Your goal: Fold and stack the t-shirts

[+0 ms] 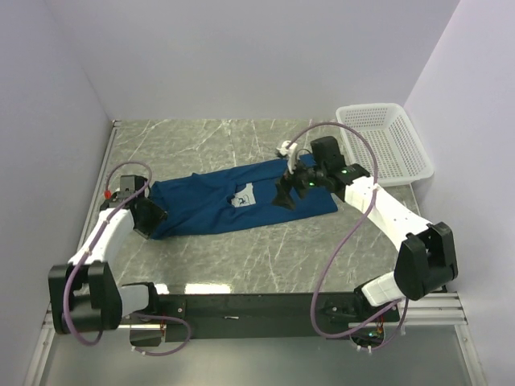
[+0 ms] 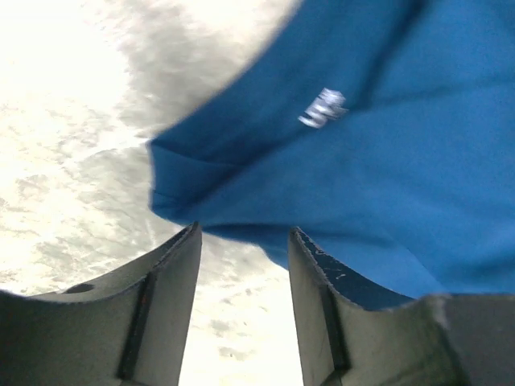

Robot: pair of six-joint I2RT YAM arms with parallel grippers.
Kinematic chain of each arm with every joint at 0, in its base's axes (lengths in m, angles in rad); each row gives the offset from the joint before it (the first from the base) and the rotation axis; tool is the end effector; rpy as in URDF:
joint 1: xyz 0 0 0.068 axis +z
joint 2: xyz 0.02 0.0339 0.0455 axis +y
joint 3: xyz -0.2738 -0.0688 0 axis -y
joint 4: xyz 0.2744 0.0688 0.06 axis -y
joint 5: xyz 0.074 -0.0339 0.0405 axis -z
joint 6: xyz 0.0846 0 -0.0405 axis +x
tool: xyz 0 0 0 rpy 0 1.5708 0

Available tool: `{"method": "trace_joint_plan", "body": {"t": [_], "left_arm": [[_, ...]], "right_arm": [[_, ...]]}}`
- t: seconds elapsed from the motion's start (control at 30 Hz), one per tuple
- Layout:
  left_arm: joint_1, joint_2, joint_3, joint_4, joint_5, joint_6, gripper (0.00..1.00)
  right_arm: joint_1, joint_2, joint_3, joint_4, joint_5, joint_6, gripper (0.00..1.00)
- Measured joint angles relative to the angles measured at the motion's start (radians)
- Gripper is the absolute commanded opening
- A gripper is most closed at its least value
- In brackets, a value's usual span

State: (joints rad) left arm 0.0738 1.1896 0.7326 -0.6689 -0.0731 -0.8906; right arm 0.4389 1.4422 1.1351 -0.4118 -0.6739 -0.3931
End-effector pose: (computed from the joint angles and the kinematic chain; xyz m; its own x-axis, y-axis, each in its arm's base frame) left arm 0.2579 0.0253 0.1575 -0.4846 -0.8133 -0.3219 -0.7658 0.5724 -0.2931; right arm 0.3125 0.2050 0.2670 -0.2606 -0.4530 -0.8526 -0.9277 0.3618 0.0914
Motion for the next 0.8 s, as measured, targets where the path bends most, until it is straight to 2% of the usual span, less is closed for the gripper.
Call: {"method": "trace_joint_plan", "body": {"t": [0.17,0.37,0.5,0.6,0.8], "left_arm": [[0.037,0.084,-0.045,0.006,-0.014,-0.067,0.50],[0.051,0.125,-0.047,0.024,-0.032,-0.099,0.46],[0.058,0.120,-0.052,0.027,-0.039,-0.099,0.43],[0.069,0.099,-0.071,0.035,-0.040,-0.098,0.36],[0.089,0.095,-0.089,0.050,-0.027,-0.092,0.05]], "right_arm": [[-0.097,-0.044,-0.089,-0.036,0.003,-0.013,1.00],[-0.137,-0.103,-0.105,-0.061,0.004,-0.029,1.00],[-0.156,-0.103,-0.106,-0.104,0.069,-0.086,0.99],[-0.167,-0.103,-0.112,-0.156,0.133,-0.184,0.98],[-0.212,-0.132,-0.233,-0.245,0.204,-0.532,0.97]]}}
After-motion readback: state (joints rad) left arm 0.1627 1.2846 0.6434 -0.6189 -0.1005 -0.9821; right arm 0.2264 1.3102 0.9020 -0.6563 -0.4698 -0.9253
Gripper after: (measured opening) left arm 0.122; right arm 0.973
